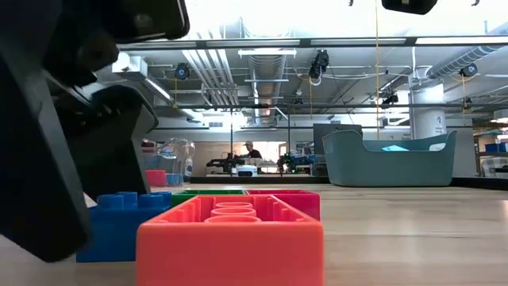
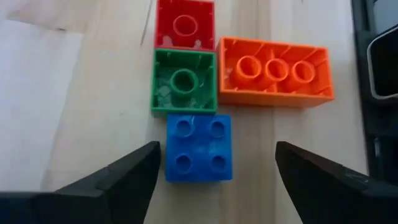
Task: Sort blocks by size
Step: Put the small blue game piece into the transparent bin
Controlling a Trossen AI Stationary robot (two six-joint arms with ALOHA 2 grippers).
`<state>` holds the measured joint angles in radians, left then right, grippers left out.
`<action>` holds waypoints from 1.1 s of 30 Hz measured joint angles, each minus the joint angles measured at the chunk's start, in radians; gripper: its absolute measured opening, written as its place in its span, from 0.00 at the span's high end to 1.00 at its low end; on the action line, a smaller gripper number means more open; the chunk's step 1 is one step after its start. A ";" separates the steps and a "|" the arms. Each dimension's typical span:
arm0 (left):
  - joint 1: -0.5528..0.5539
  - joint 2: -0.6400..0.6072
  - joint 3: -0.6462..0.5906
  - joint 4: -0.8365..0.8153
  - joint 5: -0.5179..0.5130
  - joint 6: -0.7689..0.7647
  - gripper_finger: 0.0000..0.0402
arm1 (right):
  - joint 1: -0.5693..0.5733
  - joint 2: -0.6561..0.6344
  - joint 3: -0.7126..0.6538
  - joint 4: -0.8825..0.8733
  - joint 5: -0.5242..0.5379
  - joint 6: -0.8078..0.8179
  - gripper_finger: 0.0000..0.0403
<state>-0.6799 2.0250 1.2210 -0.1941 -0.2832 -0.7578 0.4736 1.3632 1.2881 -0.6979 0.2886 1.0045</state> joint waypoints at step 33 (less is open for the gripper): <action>0.015 -0.174 0.020 -0.311 0.004 -0.020 0.66 | -0.098 0.000 -0.045 -0.002 -0.001 -0.039 0.97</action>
<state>-0.6644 1.8506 1.2413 -0.5050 -0.2791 -0.7782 0.3755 1.3632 1.2427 -0.6994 0.2875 0.9652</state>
